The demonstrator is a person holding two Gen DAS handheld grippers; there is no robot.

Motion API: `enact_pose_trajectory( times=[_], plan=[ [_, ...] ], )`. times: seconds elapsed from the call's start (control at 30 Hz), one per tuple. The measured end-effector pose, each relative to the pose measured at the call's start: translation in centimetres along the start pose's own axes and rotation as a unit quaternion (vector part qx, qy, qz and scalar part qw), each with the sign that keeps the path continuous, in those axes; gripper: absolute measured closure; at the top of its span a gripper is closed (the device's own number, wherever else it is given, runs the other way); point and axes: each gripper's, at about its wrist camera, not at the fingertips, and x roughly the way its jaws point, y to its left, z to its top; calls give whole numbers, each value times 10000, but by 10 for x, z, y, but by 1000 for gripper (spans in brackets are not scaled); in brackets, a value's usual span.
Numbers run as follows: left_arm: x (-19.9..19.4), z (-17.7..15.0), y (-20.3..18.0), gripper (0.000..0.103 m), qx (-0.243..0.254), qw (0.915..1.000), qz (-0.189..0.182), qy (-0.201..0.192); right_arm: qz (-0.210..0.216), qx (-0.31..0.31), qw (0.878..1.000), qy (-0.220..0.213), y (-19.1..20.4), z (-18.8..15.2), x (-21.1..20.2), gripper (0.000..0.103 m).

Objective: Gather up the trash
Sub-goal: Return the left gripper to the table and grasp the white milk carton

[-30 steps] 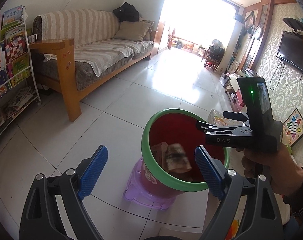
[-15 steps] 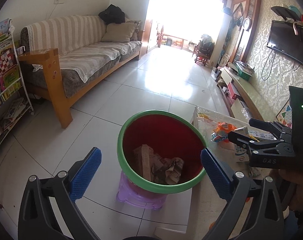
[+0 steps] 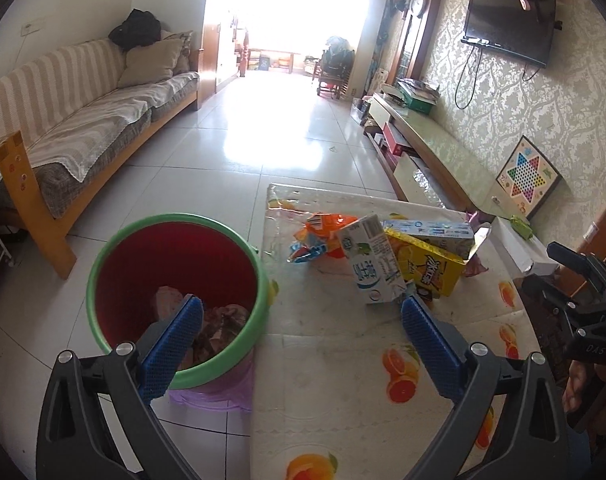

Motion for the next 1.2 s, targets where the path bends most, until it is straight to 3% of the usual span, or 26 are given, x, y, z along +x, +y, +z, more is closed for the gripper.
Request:
enact_pose_trajectory(
  times=[0.2, 0.47, 0.57, 0.93, 1.2],
  plan=[
    [38, 5, -49, 8, 205, 9988, -276, 345, -317, 564, 9978, 135, -64, -46, -23, 5],
    [104, 17, -93, 8, 238, 9974, -165, 662, -578, 885, 9940, 265, -111, -91, -47, 5],
    [128, 21, -97, 8, 70, 9961, -107, 873, -647, 1038, 9921, 275, -125, -106, -54, 5],
    [181, 34, -94, 8, -114, 9892, 799, 1227, -631, 1551, 9851, 382, -161, -144, -56, 5],
    [210, 34, -94, 13, -590, 9828, 854, 1529, -646, 1639, 9835, 413, -178, -156, -58, 5]
  ],
)
